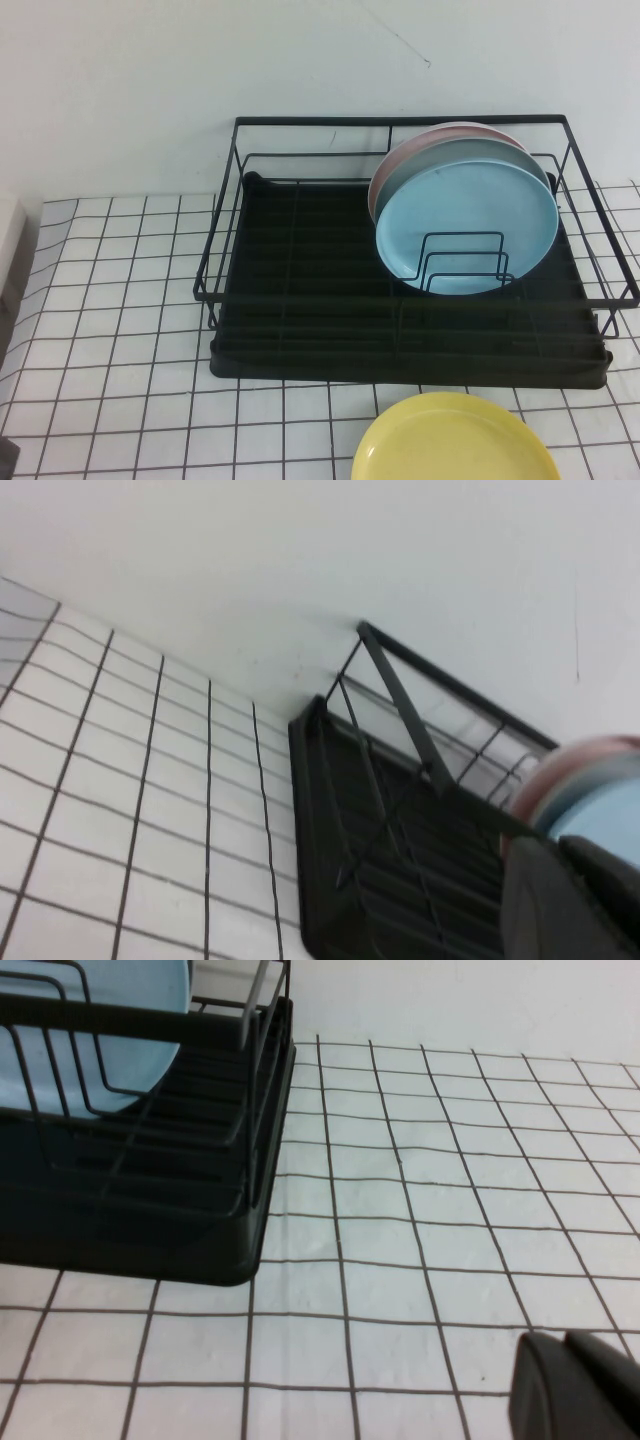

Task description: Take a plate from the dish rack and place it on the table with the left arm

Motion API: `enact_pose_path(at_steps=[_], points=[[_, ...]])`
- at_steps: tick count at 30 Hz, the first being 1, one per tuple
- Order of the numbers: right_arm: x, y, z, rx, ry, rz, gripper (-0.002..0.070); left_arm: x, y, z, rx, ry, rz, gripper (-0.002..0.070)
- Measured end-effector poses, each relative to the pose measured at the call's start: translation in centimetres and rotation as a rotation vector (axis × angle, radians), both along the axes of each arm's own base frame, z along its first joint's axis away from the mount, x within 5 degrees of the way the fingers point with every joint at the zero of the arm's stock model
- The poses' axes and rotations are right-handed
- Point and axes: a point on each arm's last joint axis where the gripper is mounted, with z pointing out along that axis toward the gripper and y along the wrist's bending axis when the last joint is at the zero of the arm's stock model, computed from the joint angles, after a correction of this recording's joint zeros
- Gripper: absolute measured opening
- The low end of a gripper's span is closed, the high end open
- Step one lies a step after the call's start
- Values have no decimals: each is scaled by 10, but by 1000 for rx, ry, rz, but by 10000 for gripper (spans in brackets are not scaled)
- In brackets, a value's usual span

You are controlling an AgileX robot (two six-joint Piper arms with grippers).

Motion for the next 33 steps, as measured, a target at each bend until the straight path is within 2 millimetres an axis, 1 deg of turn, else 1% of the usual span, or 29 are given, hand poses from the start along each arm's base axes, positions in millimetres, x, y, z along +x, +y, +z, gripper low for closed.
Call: enact_pose_path(at_steps=[6,8,11,13,14,15,17,19,23,26,28,29,31,33], points=[[0,0,0,0,0,0,-1,0,1,1,-45,-5,10,-3],[0,0,0,0,0,0,-1,0,-2,8,-36,7,-26,-3],[0,0,0,0,0,0,-1,3,-9,33,32,47,-97,-3],[0,0,0,0,0,0,-1,8,-14,54,112,96,-162,-3],[0,0,0,0,0,0,-1,11,-17,62,153,125,-200,-3],[0,0,0,0,0,0,-1,18,-20,74,208,157,-238,-3],[0,0,0,0,0,0,-1,29,-26,91,300,185,-316,-3],[0,0,0,0,0,0,-1,45,-32,107,407,212,-409,-3],[0,0,0,0,0,0,-1,87,-44,127,540,238,-577,-3],[0,0,0,0,0,0,-1,125,-53,139,592,225,-682,-3],[0,0,0,0,0,0,-1,154,-60,144,618,206,-743,-3],[0,0,0,0,0,0,-1,167,-64,143,625,205,-772,-3],[0,0,0,0,0,0,-1,196,-76,144,659,186,-832,-3],[0,0,0,0,0,0,-1,218,-92,146,687,159,-898,-3]])
